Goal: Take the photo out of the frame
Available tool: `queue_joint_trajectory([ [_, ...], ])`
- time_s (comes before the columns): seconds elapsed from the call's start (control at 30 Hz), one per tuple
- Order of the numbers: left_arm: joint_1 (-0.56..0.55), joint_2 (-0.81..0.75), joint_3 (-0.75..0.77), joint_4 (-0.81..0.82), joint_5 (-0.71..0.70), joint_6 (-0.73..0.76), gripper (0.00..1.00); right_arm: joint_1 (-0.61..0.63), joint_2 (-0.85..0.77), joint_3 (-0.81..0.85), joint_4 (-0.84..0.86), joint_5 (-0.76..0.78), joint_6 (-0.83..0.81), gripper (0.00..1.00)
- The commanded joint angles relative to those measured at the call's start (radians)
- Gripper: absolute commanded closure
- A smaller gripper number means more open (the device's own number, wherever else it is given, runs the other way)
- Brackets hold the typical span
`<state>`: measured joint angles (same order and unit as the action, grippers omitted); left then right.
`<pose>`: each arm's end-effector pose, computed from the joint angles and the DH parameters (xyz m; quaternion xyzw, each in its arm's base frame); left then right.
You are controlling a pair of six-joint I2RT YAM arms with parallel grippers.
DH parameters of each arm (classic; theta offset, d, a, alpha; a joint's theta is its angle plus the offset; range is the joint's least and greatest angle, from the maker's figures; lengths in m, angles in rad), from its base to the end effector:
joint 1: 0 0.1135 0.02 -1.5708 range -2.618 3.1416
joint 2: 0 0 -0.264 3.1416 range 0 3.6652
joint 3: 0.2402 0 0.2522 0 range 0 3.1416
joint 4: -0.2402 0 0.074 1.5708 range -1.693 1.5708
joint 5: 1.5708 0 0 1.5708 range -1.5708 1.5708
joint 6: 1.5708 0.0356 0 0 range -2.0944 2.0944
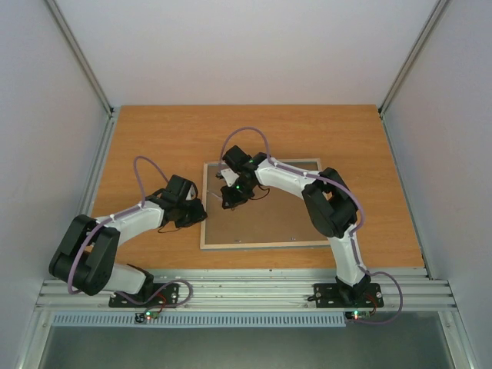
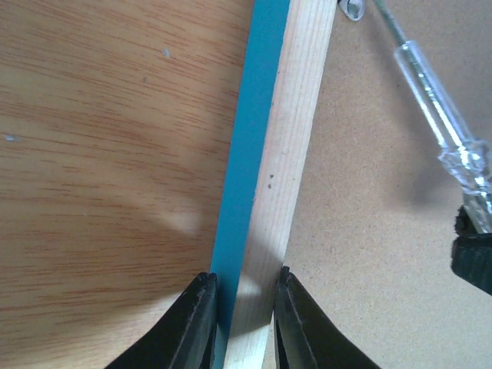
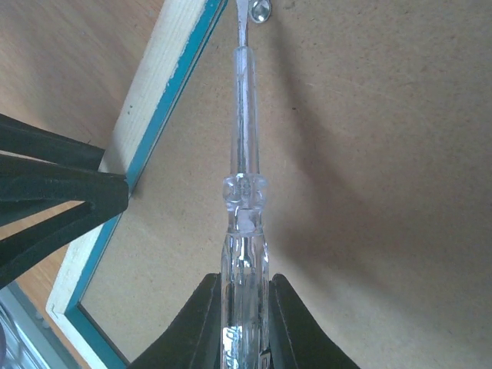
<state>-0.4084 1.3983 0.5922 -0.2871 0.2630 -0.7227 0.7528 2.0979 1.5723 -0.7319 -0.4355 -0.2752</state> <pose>0.2142 -0.1028 0.1421 -0.1201 0.9562 -0.2332 0.1297 0.3018 0.3033 0.1696 -0.5035 0.8232 0.2434 0.0975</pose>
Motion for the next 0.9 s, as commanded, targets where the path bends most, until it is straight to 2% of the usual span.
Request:
queue_joint_trajectory([
  [0.0, -0.009, 0.007, -0.034, -0.058, 0.014, -0.006, 0.79, 0.010, 0.040, 0.041, -0.027, -0.008, -0.010, 0.99],
  [0.3, -0.010, 0.009, -0.040, -0.055, 0.013, -0.006, 0.79, 0.014, 0.078, 0.063, -0.052, -0.001, -0.011, 0.99],
  [0.87, -0.009, 0.024, -0.052, -0.039, 0.014, -0.009, 0.79, 0.057, 0.033, 0.032, -0.102, -0.010, -0.041, 0.99],
])
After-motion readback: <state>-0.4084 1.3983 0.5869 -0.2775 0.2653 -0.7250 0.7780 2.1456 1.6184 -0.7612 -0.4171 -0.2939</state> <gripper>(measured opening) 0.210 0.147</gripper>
